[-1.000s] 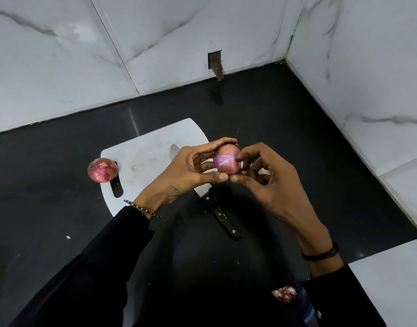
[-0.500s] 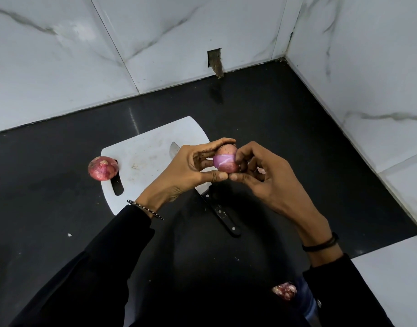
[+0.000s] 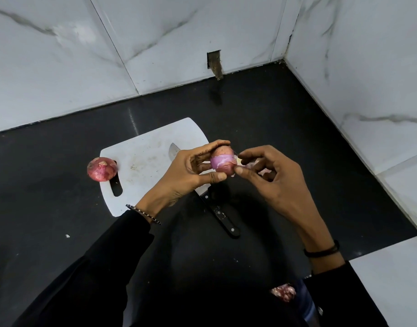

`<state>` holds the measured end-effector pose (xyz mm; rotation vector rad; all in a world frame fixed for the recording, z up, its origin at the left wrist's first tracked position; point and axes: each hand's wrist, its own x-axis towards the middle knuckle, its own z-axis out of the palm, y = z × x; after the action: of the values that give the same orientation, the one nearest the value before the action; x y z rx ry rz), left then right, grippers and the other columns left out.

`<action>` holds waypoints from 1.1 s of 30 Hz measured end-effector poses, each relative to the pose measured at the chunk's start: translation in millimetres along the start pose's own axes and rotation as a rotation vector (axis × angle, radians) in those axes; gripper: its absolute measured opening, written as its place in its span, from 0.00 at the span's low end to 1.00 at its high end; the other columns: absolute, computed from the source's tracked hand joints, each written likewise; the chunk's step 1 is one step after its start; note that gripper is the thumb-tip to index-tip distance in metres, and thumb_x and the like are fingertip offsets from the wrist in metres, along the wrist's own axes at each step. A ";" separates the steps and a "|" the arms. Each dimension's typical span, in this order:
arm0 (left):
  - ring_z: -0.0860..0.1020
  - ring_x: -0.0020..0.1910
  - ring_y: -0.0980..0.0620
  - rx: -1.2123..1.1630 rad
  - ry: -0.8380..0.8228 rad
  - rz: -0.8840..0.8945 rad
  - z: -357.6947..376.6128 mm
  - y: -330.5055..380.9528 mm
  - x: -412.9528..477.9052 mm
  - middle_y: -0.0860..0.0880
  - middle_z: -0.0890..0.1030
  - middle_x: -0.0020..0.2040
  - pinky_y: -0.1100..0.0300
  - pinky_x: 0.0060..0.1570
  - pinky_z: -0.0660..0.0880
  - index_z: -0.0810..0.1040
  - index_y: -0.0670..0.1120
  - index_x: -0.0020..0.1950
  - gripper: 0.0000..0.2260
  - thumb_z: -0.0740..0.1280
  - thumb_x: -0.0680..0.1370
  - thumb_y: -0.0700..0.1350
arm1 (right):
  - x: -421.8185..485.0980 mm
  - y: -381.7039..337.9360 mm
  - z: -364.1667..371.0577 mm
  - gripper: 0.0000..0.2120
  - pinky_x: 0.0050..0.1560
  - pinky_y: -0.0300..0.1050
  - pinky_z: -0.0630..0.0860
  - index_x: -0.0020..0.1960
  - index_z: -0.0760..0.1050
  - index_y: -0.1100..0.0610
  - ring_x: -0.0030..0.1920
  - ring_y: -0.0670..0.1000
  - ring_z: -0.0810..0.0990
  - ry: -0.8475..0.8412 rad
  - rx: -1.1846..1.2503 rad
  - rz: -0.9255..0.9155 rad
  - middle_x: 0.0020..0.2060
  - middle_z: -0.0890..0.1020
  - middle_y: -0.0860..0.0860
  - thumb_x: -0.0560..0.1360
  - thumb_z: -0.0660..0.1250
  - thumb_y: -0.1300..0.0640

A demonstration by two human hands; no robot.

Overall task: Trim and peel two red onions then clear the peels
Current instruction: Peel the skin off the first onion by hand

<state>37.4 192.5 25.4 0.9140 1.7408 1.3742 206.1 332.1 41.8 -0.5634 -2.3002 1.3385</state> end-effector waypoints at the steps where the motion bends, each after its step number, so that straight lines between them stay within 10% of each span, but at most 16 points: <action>1: 0.79 0.64 0.49 0.002 0.004 0.004 0.3 -0.1 0.2 0.45 0.80 0.66 0.54 0.64 0.77 0.73 0.42 0.72 0.30 0.76 0.72 0.34 | -0.2 1.0 -0.2 0.11 0.44 0.35 0.77 0.57 0.80 0.50 0.48 0.46 0.80 0.009 -0.007 -0.005 0.51 0.81 0.43 0.76 0.73 0.54; 33: 0.82 0.58 0.55 0.126 0.086 0.068 10.2 4.7 -15.2 0.50 0.84 0.59 0.61 0.59 0.78 0.78 0.45 0.68 0.26 0.78 0.71 0.40 | -12.7 3.0 10.9 0.08 0.42 0.32 0.74 0.55 0.80 0.54 0.45 0.43 0.78 0.124 -0.243 -0.152 0.49 0.79 0.43 0.77 0.72 0.54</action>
<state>54.1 184.9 30.0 1.0041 1.8944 1.3779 211.2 319.0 32.3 -0.5187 -2.3648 0.9352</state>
